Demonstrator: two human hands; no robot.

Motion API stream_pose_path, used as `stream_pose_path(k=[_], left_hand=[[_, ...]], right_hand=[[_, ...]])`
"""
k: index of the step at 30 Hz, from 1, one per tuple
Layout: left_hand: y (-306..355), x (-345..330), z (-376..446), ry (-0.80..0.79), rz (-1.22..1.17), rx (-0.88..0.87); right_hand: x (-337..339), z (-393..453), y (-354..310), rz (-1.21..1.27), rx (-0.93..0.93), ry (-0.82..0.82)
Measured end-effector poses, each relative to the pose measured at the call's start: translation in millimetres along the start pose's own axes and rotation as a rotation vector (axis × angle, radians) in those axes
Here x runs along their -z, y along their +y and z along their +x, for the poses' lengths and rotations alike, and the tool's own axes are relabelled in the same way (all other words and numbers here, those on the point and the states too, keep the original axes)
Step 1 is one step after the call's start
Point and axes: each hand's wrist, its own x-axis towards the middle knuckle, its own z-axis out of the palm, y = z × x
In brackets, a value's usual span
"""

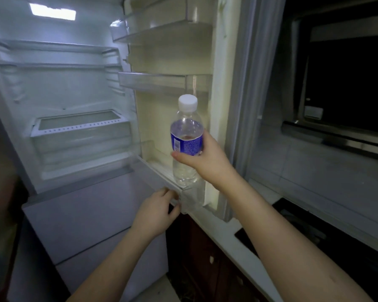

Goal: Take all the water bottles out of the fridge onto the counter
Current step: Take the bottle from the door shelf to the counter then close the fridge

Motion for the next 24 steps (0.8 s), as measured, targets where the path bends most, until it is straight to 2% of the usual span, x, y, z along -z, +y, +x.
stream_pose_path(k=[6, 17, 24], left_hand=[[59.1, -23.4, -4.0, 0.045, -0.031, -0.089], [239.4, -112.5, -1.8, -0.081, -0.226, -0.205], [357.6, -152.4, 0.5, -0.16, -0.323, -0.397]], right_hand=[[69.7, -47.1, 5.7, 0.018, -0.046, 0.128], [247.1, -176.6, 29.0, -0.093, -0.229, 0.256], [335.8, -255.8, 23.8, -0.171, -0.308, 0.46]])
